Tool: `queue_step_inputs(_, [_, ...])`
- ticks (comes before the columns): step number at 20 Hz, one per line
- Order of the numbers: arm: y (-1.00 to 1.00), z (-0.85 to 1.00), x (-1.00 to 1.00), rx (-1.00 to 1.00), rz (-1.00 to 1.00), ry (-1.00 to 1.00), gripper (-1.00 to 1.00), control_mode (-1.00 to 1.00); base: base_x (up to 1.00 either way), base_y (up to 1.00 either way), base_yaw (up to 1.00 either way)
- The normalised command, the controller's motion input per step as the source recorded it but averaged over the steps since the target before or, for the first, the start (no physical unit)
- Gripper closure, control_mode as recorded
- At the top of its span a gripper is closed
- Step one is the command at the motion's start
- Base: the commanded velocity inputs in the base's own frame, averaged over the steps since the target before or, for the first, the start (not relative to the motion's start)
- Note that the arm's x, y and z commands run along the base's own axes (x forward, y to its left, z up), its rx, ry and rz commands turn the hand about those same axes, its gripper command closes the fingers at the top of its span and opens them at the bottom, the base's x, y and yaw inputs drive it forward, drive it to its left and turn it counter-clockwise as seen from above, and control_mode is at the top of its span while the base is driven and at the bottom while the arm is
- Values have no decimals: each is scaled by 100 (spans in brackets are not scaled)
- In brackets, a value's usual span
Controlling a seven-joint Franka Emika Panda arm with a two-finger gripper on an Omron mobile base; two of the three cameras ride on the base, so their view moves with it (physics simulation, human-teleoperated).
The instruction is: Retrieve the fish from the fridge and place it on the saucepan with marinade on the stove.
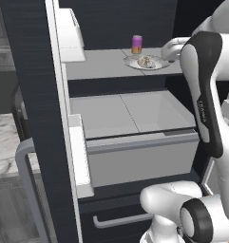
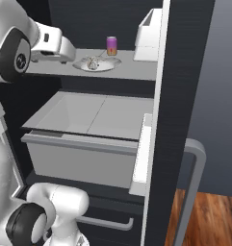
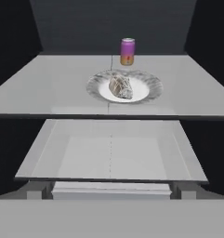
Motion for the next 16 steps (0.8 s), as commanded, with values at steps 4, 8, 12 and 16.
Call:
queue_step_inputs(4, [0, -3, 33, 0, 0, 8, -100, -100, 0, 0, 0])
queue_step_inputs(8, [-3, -20, 33, 0, 0, 1, -100, -100, 0, 0, 0])
queue_step_inputs(12, [-6, -29, 28, 0, 0, 0, -100, -100, 0, 0, 0])
queue_step_inputs(16, [0, -25, 25, 0, 0, 0, -100, -100, 0, 0, 0])
